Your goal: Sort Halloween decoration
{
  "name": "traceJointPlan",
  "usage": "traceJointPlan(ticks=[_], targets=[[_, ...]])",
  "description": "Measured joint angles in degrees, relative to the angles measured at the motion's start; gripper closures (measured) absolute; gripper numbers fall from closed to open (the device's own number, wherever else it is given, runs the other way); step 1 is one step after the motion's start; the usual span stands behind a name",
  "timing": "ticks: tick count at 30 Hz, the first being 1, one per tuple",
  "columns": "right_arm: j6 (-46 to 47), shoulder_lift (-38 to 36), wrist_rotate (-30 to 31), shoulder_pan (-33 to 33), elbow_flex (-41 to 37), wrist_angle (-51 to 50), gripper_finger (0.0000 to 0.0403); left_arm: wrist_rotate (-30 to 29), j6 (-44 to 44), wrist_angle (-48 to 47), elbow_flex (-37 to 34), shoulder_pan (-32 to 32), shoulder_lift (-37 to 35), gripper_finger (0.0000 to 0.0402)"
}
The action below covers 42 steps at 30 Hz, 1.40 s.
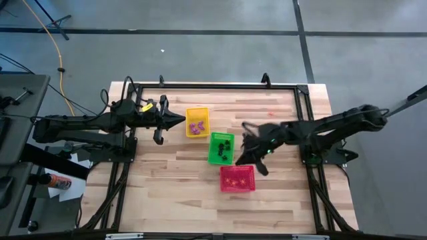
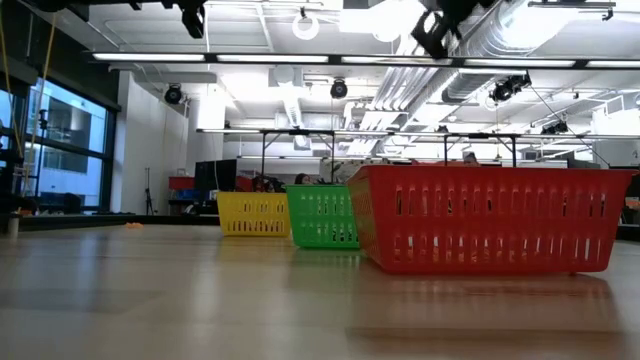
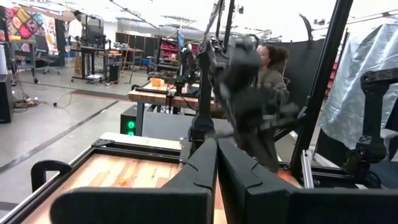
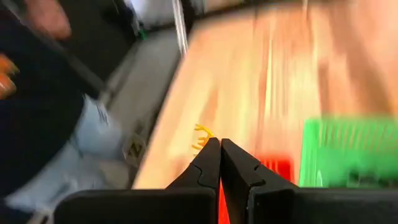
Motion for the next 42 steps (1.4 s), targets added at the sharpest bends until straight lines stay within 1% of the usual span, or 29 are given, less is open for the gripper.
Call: traceJointPlan(ticks=[6,15,18,23,30,36,42], targets=[[-0.7,7.8,0.1,1.7,0.0,-8.6,0.0403,0.0,0.0,-0.9,0.0,0.0,0.0,0.0399],[-5.2,16.4,0.7,1.7,0.0,-9.1,0.0403,0.0,0.0,-1.6,0.0,0.0,0.0,0.0399],[-5.6,18.2,2.4,1.7,0.0,-9.2,0.0403,0.0,0.0,-2.4,0.0,0.0,0.0,0.0399],[-8.0,19.4,5.6,1.7,0.0,-9.3,0.0403,0.0,0.0,-2.9,0.0,0.0,0.0,0.0399],[-12.1,19.5,4.6,1.7,0.0,-9.1,0.0403,0.0,0.0,-2.9,0.0,0.0,0.0,0.0399],[-12.1,19.5,3.8,1.7,0.0,-8.8,0.0402,0.0,0.0,-2.9,0.0,0.0,0.0,0.0399],[-8.9,19.5,3.6,1.7,0.0,-8.9,0.0400,0.0,0.0,-2.9,0.0,0.0,0.0,0.0399]])
